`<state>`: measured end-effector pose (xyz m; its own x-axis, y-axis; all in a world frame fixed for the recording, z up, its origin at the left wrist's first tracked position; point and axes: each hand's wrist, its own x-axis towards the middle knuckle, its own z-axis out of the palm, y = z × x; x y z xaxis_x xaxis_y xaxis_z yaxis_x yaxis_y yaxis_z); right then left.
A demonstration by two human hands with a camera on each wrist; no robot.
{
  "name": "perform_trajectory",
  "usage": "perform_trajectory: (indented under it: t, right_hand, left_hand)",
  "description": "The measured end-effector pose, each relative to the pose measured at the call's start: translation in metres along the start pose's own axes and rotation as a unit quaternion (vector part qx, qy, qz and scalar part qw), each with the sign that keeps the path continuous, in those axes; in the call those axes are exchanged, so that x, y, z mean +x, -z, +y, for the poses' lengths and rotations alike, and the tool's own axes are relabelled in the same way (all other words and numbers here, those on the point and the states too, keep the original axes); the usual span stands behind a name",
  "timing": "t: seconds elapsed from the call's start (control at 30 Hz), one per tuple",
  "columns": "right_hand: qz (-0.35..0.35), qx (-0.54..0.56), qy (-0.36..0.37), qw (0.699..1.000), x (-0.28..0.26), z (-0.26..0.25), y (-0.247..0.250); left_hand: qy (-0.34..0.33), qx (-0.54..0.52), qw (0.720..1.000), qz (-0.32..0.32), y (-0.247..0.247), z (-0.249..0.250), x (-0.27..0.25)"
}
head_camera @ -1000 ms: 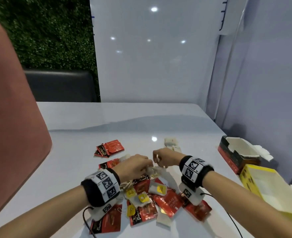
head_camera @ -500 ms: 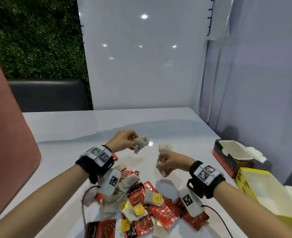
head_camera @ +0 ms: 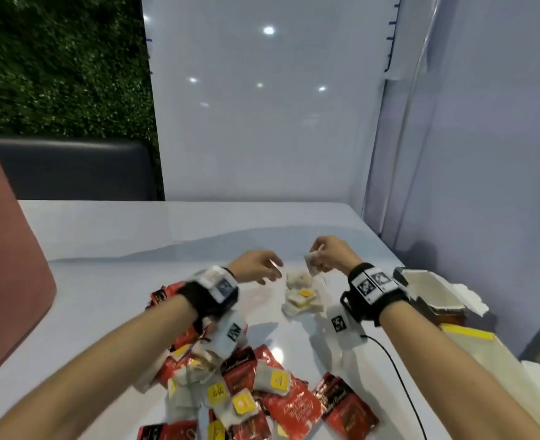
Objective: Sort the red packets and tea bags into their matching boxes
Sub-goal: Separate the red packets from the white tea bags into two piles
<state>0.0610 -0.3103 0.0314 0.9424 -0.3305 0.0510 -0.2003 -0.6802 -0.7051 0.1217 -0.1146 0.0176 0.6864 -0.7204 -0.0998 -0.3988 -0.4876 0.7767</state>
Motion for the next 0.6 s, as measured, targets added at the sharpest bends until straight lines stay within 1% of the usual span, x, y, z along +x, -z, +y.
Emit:
perform_trajectory:
  t: [0.1, 0.2, 0.23, 0.3, 0.37, 0.43, 0.47, 0.53, 0.57, 0.6]
  right_hand:
    - [0.01, -0.111, 0.015, 0.994, 0.007, -0.004, -0.012]
    - [0.015, -0.207, 0.035, 0.978, 0.011, -0.002, -0.028]
    - [0.003, -0.24, 0.04, 0.97, 0.01, -0.001, -0.034]
    - [-0.045, -0.302, 0.046, 0.951, 0.007, 0.0, -0.042]
    - [-0.086, -0.328, 0.057, 0.939, -0.001, 0.001, -0.045]
    - [-0.094, -0.315, 0.076, 0.941, -0.013, 0.003, -0.043]
    - [-0.092, -0.305, 0.087, 0.944, -0.022, 0.004, -0.04]
    - [-0.106, -0.304, 0.107, 0.941, -0.043, 0.008, -0.034]
    - [-0.126, -0.304, 0.107, 0.938, -0.054, 0.011, -0.032]
    - [-0.154, -0.295, 0.091, 0.938, -0.067, 0.013, -0.03]
  left_hand:
    - [-0.01, -0.051, 0.999, -0.013, 0.034, 0.01, -0.053]
    - [-0.008, -0.052, 0.998, -0.014, 0.063, 0.013, -0.107]
    - [0.002, -0.048, 0.999, -0.006, 0.07, 0.01, -0.12]
    - [0.027, -0.033, 0.999, 0.015, 0.082, -0.001, -0.142]
    - [0.053, -0.019, 0.998, 0.033, 0.086, -0.015, -0.157]
    - [0.058, -0.008, 0.998, 0.039, 0.077, -0.026, -0.166]
    - [0.049, 0.007, 0.998, 0.032, 0.067, -0.028, -0.168]
    - [0.004, 0.087, 0.996, -0.008, 0.038, -0.023, -0.168]
    - [-0.028, 0.134, 0.99, -0.036, 0.02, -0.017, -0.166]
    - [-0.059, 0.173, 0.981, -0.061, 0.0, -0.009, -0.162]
